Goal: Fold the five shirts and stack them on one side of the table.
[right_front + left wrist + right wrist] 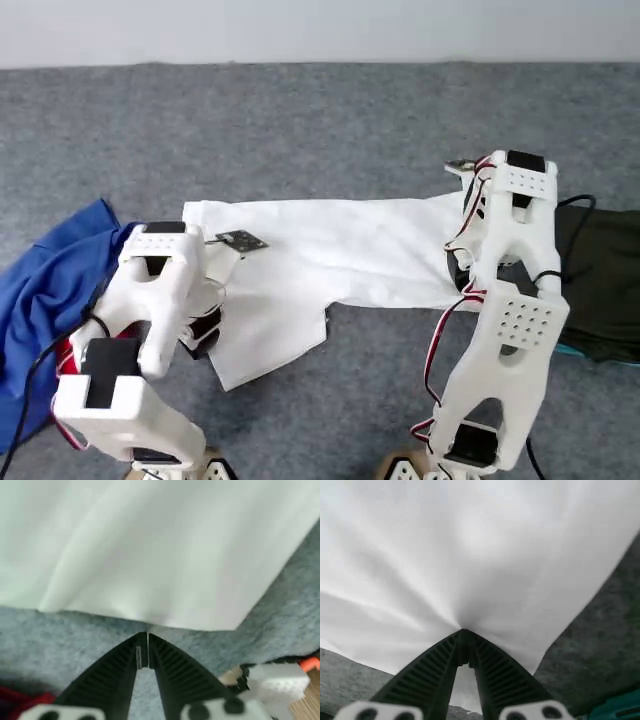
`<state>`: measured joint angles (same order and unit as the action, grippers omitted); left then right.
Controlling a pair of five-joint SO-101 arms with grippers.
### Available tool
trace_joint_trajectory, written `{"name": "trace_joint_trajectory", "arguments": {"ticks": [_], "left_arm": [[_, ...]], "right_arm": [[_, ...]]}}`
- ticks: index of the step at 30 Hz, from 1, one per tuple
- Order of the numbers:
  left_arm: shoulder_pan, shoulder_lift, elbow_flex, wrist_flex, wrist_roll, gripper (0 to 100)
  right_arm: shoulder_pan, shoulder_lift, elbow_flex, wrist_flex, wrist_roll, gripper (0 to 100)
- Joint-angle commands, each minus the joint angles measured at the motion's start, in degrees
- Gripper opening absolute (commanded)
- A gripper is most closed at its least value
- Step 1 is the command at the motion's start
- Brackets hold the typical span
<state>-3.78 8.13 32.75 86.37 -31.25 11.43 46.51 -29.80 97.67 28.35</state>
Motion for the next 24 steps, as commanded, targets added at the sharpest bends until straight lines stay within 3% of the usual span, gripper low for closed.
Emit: {"name": "trace_joint_trajectory", "arguments": {"ticks": [1, 6, 10, 19, 24], "left_arm": [[0.97, -2.9, -4.79, 6.59, -0.44, 2], [-0.97, -11.08, -12.0, 13.54, 0.7, 2], [-6.33, -21.27, -13.23, 14.15, 0.79, 2], [-31.21, -29.71, -13.32, 14.07, -1.14, 2], [-41.23, -29.71, -13.41, 13.36, -4.75, 2]], "right_arm": [[-0.57, -4.7, -0.7, 2.59, 0.53, 1.1], [-5.32, -12.53, -0.62, 4.88, 0.53, 1.1], [-9.54, -19.82, -0.26, 5.14, 0.44, 1.0], [-24.92, -33.1, 11.69, 4.97, 0.44, 1.0], [-34.95, -36.79, 22.15, 1.63, 0.35, 1.0]]}}
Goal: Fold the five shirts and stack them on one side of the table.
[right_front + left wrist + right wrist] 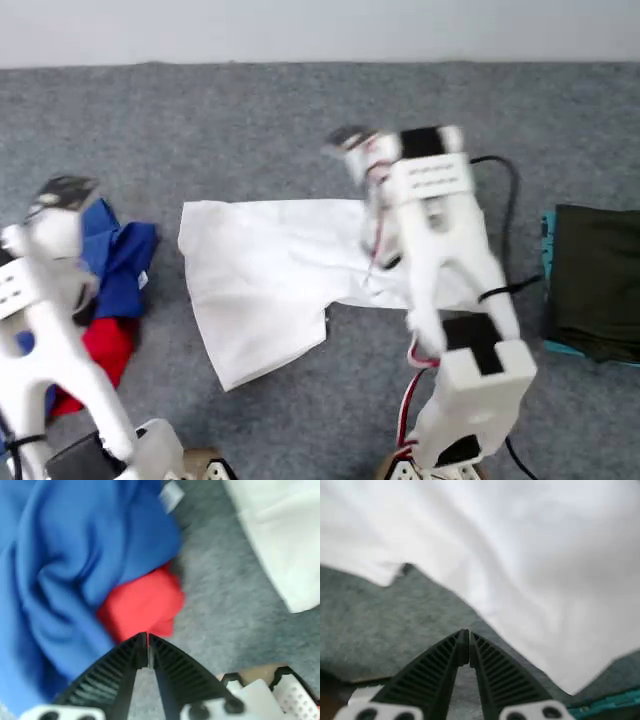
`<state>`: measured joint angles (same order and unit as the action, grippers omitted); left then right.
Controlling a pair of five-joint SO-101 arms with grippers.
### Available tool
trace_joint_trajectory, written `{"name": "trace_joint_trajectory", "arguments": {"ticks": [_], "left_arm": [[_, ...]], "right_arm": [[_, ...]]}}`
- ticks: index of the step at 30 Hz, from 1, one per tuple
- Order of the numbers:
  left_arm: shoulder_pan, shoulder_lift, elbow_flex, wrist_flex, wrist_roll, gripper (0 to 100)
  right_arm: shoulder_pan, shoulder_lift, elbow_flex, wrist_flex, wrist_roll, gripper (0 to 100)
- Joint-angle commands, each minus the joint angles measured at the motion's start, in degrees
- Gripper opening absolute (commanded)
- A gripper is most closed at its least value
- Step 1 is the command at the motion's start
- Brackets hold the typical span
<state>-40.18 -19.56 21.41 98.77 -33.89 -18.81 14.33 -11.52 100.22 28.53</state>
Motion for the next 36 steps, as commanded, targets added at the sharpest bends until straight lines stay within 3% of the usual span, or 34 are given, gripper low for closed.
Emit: {"name": "trace_joint_trajectory", "arguments": {"ticks": [1, 8, 15, 28, 36], "left_arm": [[-6.42, -2.02, -1.98, 0.35, -2.29, 2], [-12.4, -2.02, -1.89, -1.76, -1.93, 2], [-12.48, -2.02, -1.89, -1.93, -0.7, 2], [-12.31, -2.02, -1.8, -1.93, 0.18, 2], [-12.31, -2.02, -1.8, -1.76, 0.18, 2]], "right_arm": [[-6.37, -5.32, 5.98, -2.42, 0.18, 1.0], [-15.78, -10.86, 22.68, -16.04, 0.18, 3.2], [-25.36, -12.18, 31.56, -23.69, 0.18, 20.7], [-40.13, -4.09, 30.42, -30.99, 0.7, 21.2], [-41.45, 5.67, 22.68, -30.99, 0.7, 20.9]]}}
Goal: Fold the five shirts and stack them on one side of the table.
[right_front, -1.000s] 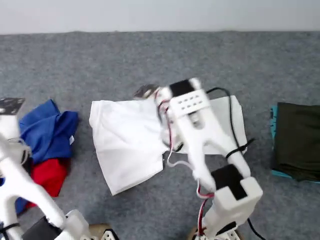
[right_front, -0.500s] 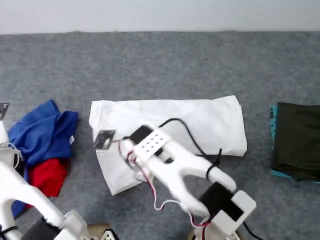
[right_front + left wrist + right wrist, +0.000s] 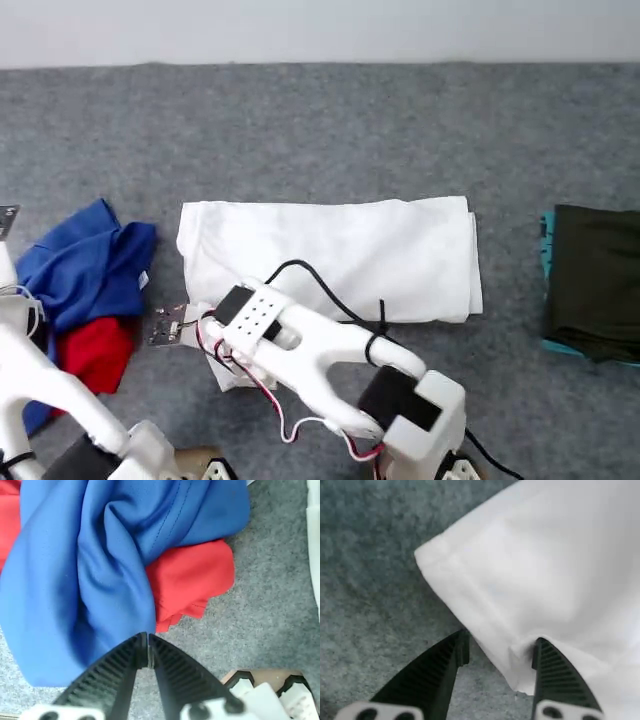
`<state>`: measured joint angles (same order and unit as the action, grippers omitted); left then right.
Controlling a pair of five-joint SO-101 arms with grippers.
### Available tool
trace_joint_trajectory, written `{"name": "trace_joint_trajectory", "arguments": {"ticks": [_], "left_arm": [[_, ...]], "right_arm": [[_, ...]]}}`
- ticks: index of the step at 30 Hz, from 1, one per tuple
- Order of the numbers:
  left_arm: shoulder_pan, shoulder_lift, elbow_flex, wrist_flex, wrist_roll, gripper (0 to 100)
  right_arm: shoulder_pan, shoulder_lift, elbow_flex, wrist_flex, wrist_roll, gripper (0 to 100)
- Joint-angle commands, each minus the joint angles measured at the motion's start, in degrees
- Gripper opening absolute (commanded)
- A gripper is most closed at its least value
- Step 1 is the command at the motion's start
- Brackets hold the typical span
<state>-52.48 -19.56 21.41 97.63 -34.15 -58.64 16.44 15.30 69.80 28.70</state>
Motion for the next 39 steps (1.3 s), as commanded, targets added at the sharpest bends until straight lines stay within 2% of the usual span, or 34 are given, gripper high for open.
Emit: {"name": "trace_joint_trajectory", "arguments": {"ticks": [1, 5, 9, 16, 20, 28, 32, 39], "left_arm": [[0.0, -2.02, -1.8, -0.62, 0.44, 2], [-0.09, -2.02, -1.8, -0.53, 0.44, 2], [-0.09, -2.02, -1.8, -0.53, 0.44, 2], [0.09, -2.02, -1.8, -0.53, 0.44, 2], [0.09, -2.02, -1.8, -0.53, 0.44, 2], [0.09, -2.02, -1.8, -0.53, 0.44, 2], [0.09, -2.02, -1.8, -0.53, 0.44, 2], [0.09, -2.02, -1.8, -0.53, 0.44, 2]], "right_arm": [[-1.63, 5.05, -5.1, -0.48, 0.53, 20.9], [-1.36, 8.92, -9.76, 3.38, 0.35, 20.1], [0.04, 9.89, -13.98, 9.1, 0.26, 14.3], [6.11, 9.89, -21.54, 21.32, 0.09, 15.1], [6.46, 9.8, -25.14, 26.42, 0.09, 15.1], [7.43, -0.48, -29.8, 32.84, 0.09, 15.1], [13.85, -5.05, -29.71, 32.84, 0.18, 14.8], [34.15, -3.82, -27.6, 29.93, 0.26, 14.6]]}}
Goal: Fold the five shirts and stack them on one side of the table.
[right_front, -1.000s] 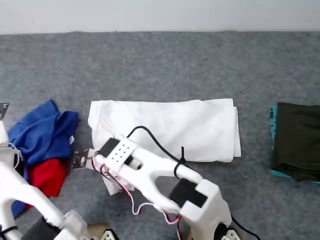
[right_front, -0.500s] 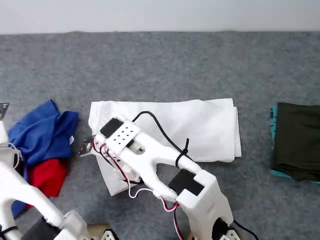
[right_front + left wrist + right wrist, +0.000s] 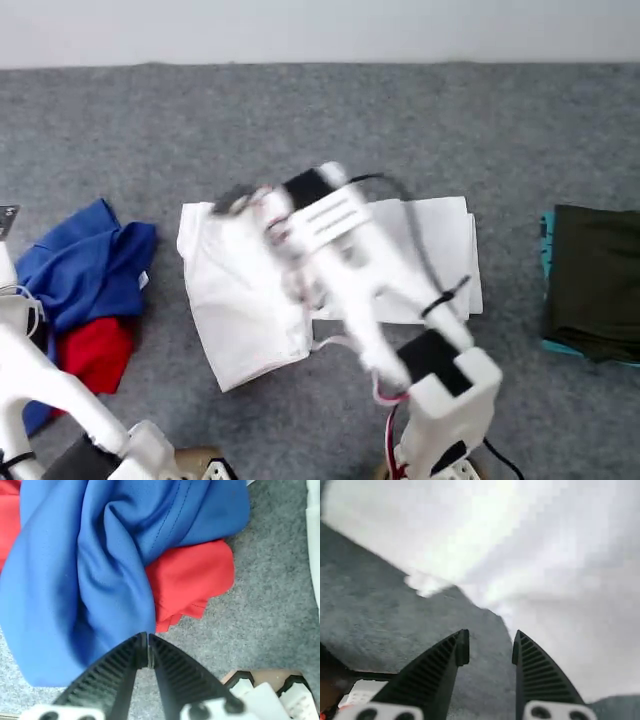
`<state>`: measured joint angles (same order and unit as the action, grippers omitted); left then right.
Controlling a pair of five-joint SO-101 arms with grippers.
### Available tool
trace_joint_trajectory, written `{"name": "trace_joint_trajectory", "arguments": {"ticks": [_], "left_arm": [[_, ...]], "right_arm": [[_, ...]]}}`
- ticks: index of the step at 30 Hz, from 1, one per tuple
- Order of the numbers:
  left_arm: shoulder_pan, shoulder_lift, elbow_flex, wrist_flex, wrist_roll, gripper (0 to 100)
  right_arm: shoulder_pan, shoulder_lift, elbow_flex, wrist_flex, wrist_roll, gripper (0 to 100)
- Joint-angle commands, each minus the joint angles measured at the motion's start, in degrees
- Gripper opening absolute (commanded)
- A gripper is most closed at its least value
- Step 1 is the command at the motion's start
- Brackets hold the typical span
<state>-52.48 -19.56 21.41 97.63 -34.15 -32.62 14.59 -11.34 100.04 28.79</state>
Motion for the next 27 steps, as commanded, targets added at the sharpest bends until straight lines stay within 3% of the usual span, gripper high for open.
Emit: {"name": "trace_joint_trajectory", "arguments": {"ticks": [1, 6, 16, 27], "left_arm": [[0.18, -2.02, -1.8, -0.53, 0.44, 2], [0.18, -2.02, -1.8, -0.53, 0.44, 2], [0.18, -2.02, -1.8, -0.53, 0.09, 2], [0.18, -2.02, -1.8, -0.53, 0.09, 2]], "right_arm": [[10.33, -1.54, -0.88, -0.75, 0.0, 13.6], [18.86, 2.07, -0.7, -2.68, -0.35, 0.6], [31.78, 12.44, -0.88, -12.53, -1.85, 0.9], [38.11, 24.22, -7.12, -19.3, 6.59, 0.9]]}}
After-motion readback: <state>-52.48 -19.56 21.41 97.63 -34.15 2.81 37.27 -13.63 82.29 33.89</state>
